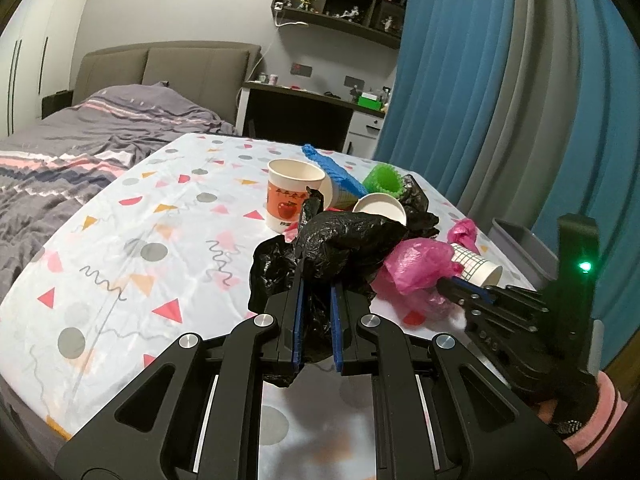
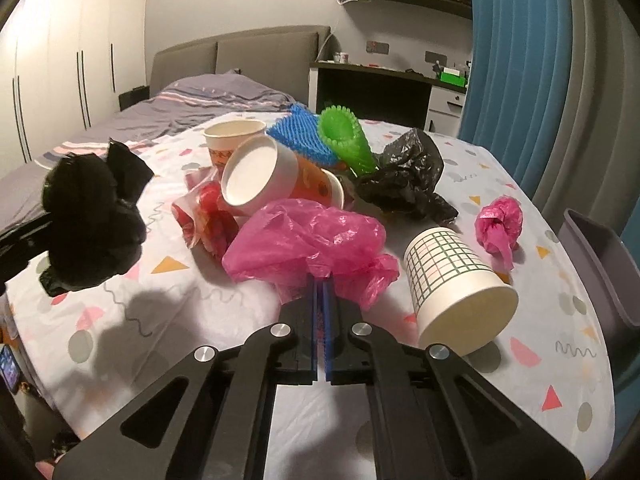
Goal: Collect trash
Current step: 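Grasp the pink plastic bag with the right gripper while the left holds the black bag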
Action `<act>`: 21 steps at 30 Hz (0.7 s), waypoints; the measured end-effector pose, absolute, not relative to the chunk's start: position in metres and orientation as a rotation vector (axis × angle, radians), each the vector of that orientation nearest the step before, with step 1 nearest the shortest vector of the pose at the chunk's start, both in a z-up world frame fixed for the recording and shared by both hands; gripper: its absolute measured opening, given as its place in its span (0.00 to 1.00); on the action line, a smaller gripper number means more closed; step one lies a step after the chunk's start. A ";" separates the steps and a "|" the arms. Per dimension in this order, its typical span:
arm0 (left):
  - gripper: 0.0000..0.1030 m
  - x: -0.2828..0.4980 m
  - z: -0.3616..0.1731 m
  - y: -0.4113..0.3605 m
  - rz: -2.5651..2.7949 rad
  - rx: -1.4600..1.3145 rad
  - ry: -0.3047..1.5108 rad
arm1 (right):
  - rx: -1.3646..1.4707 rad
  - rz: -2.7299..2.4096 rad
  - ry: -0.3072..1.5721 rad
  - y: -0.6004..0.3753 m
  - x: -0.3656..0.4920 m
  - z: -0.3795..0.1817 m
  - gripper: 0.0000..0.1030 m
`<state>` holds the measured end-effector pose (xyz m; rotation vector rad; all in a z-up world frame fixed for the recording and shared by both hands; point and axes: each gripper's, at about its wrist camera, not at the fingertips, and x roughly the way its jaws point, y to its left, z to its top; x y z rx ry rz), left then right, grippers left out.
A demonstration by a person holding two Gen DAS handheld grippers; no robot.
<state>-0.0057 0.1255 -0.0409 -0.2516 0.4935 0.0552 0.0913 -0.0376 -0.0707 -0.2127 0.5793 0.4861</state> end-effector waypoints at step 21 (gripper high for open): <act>0.11 0.007 -0.045 0.102 0.030 -0.238 0.524 | -0.123 0.536 0.496 -0.082 0.055 -0.044 0.02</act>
